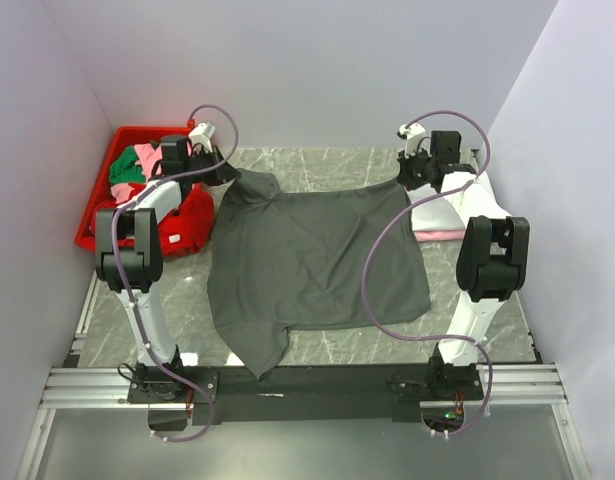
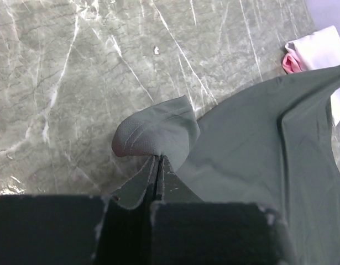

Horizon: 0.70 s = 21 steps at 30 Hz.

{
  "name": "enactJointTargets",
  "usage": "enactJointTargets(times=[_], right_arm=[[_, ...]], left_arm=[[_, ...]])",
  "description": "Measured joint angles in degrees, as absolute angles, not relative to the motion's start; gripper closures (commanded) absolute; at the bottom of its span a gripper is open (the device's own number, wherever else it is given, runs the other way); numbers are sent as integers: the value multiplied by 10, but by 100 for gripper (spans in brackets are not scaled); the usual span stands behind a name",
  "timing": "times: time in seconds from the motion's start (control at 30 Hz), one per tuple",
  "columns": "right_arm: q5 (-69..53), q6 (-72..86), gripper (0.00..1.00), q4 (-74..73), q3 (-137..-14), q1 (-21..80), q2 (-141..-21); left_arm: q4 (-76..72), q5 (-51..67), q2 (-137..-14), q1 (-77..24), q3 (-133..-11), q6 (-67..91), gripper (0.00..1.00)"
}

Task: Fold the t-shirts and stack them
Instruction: Flatten the tshirt out

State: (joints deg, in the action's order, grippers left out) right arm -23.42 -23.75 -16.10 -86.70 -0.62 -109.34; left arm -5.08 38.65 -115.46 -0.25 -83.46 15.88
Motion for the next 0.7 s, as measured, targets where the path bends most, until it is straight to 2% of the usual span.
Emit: enactJointTargets(times=[0.7], right_arm=[[-257, -269, 100, -173, -832, -28, -1092]], left_arm=[[-46, 386, -1066, 11, -778, 133, 99]])
